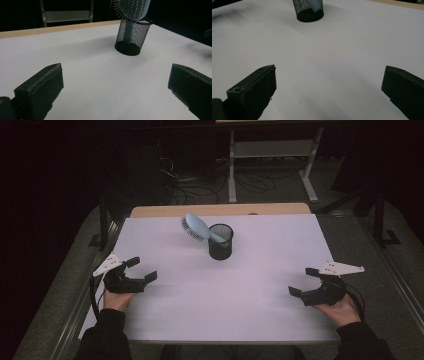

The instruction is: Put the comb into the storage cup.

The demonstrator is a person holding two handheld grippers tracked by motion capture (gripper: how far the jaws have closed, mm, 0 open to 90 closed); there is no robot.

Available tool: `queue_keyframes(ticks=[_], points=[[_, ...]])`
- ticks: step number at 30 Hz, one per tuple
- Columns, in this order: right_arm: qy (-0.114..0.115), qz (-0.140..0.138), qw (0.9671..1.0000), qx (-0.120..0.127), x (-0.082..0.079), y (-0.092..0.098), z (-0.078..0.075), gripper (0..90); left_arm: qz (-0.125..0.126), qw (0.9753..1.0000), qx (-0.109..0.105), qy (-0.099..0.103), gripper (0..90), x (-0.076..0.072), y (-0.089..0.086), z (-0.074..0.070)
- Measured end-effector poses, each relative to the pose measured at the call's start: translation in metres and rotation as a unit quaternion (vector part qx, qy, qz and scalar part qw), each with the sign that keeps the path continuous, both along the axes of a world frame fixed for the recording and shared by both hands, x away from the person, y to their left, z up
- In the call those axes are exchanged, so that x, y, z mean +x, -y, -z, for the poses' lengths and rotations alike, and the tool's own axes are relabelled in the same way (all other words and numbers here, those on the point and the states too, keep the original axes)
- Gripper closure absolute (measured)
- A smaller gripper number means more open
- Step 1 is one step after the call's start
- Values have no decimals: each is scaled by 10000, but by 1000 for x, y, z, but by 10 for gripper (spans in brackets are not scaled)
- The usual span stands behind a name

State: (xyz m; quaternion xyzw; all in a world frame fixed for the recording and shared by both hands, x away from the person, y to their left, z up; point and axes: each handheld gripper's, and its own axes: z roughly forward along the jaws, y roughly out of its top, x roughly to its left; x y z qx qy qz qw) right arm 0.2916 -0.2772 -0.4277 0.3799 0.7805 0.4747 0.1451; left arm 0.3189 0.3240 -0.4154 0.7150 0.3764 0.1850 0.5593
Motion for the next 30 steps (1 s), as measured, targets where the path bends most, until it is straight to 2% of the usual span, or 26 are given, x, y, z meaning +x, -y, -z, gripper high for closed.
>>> queue_keyframes(ticks=[3, 10, 23, 30], points=[[-28, -3, 10000, -24, 0, 0, 1, 0, -39, 10000, 6, 13, 0, -2, -3, 1], [-44, -7, 10000, -29, 1, 0, 3, 0, -299, 9995, 59, 34, 0, -15, -17, 6], [-70, -5, 10000, -63, 0, -2, 4, 0, -670, 9977, -108, 40, 0, -25, -39, 12], [-75, 15, 9999, -76, 0, -2, 5, 0, -675, 9976, -162, 29, 0, -23, -41, 14]])
